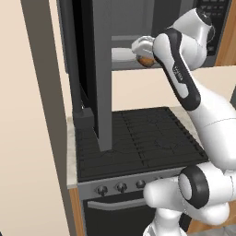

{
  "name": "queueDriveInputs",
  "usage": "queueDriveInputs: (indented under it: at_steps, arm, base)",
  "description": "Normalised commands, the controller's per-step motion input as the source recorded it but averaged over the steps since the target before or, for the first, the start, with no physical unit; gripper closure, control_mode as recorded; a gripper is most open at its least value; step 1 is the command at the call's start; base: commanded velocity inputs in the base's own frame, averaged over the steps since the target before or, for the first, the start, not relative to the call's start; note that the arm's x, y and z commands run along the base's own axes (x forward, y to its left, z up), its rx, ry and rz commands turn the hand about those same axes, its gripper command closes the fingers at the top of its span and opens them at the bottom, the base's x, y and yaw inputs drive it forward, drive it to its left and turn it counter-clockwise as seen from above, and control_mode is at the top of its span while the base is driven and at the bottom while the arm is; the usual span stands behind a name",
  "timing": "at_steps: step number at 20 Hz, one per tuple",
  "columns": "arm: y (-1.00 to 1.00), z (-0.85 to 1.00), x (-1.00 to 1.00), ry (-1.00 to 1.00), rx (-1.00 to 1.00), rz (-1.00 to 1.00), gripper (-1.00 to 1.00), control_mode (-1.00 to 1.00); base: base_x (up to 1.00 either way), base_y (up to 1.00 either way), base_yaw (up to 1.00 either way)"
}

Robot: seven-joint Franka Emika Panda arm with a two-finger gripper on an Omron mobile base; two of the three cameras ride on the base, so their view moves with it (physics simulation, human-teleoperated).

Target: Retrieve the reheated potato from the microwave, then place the potato, cheese, and condiment on the cutting board.

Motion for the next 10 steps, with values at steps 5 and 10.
queueDriveInputs:
  at_steps: [5, 10]
  arm:
    - [-0.17, -0.14, -0.63, 0.03, 0.0, 0.0, 1.0, -1.0]
    - [-0.1, -0.22, -0.56, 0.07, 0.0, 0.0, 1.0, -1.0]
  base:
    - [0.0, 0.0, 0.0]
    - [0.0, 0.0, 0.0]
